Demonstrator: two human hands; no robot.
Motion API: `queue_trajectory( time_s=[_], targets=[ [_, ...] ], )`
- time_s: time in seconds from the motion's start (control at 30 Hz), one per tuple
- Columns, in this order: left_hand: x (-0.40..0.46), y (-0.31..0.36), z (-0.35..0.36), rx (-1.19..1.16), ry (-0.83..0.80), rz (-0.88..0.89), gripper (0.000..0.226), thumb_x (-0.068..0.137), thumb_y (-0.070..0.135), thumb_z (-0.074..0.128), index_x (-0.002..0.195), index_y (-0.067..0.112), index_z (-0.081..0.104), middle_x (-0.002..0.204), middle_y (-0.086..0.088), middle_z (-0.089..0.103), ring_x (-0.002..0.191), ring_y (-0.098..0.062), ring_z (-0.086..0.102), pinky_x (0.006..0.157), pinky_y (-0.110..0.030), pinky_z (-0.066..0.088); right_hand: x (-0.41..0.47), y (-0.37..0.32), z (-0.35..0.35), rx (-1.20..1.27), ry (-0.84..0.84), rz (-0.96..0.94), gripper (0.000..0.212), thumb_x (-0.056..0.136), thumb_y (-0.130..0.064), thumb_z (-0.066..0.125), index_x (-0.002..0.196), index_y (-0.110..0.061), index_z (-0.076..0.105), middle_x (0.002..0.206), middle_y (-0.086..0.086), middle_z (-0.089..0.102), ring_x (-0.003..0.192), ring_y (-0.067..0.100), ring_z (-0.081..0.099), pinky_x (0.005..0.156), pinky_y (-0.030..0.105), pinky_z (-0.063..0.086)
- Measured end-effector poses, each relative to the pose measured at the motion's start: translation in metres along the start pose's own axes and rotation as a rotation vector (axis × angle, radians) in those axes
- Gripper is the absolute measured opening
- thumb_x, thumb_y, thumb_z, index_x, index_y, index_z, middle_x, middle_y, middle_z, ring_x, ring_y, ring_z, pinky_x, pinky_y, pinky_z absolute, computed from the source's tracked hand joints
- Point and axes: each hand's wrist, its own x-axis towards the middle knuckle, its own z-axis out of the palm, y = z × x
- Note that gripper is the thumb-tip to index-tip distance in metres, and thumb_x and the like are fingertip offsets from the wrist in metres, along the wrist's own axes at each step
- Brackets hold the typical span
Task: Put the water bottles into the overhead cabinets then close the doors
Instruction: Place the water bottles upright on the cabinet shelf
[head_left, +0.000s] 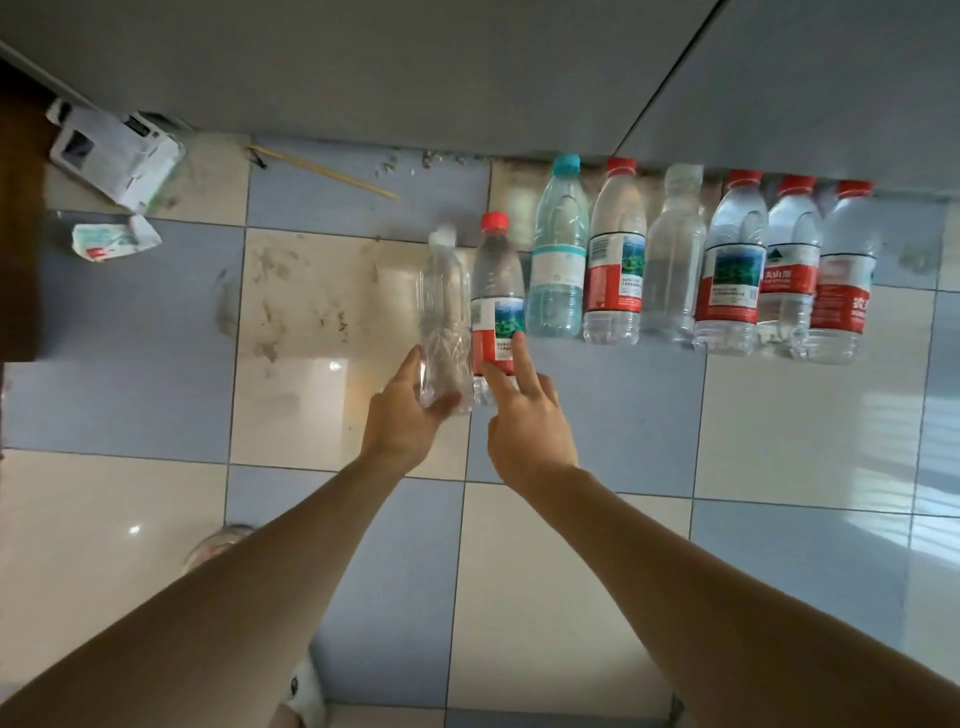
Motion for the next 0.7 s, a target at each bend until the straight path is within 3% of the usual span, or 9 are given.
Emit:
queue_trajectory(
  time_s=[0.2,0.33,0.5,0.6,0.7],
  targets=[
    [-0.037,-0.026,0.013,0.038,-0.028,-0.053,0.077,0.08,0.042,0.082,0.146,0.021,0.048,0.122,-0.006,0.07,0.096,-0.016,0.06,0.079,-0.023,0.043,-0.049,0.024,0.018,0.042,0.046,0.001,0.071,0.094,-0.002,0.055,0.155,-0.031,0.03,0.167,-0.009,0.02,0.131,0.03,0.046,0.098,0.045,0.054],
    [-0.037,-0.03,0.008,0.029,-0.039,-0.069,0.068,0.083,0.04,0.079,0.14,0.016,0.051,0.12,-0.008,0.069,0.094,-0.017,0.06,0.068,-0.019,0.043,-0.047,0.025,0.012,0.118,0.126,0.033,0.055,0.095,-0.008,0.057,0.147,-0.021,0.045,0.15,0.001,0.048,0.125,0.029,0.054,0.097,0.043,0.051],
    [-0.003,-0.003,-0.01,-0.035,0.0,-0.007,0.076,0.084,0.045,0.077,0.144,0.01,0.045,0.13,-0.007,0.062,0.109,-0.024,0.062,0.09,-0.033,0.049,0.013,0.014,-0.022,0.391,0.148,0.287,0.054,0.096,-0.032,0.063,0.145,-0.016,0.045,0.138,0.006,0.053,0.113,0.02,0.055,0.089,0.03,0.046],
    [0.021,0.013,-0.017,-0.019,0.032,0.064,0.073,0.086,0.045,0.076,0.143,0.009,0.047,0.13,-0.006,0.063,0.114,-0.025,0.062,0.095,-0.036,0.051,0.047,0.011,-0.029,0.55,0.045,0.429,0.043,0.09,-0.042,0.068,0.115,-0.008,0.064,0.104,0.006,0.067,0.091,0.022,0.063,0.072,0.037,0.054],
    [0.041,0.02,-0.018,-0.013,0.052,0.078,0.07,0.084,0.044,0.078,0.139,0.009,0.052,0.127,-0.004,0.065,0.113,-0.022,0.062,0.088,-0.027,0.047,0.065,0.009,-0.018,0.701,0.028,0.489,0.029,0.086,-0.039,0.073,0.089,-0.012,0.066,0.077,0.004,0.063,0.07,0.019,0.06,0.063,0.035,0.054]
  ],
)
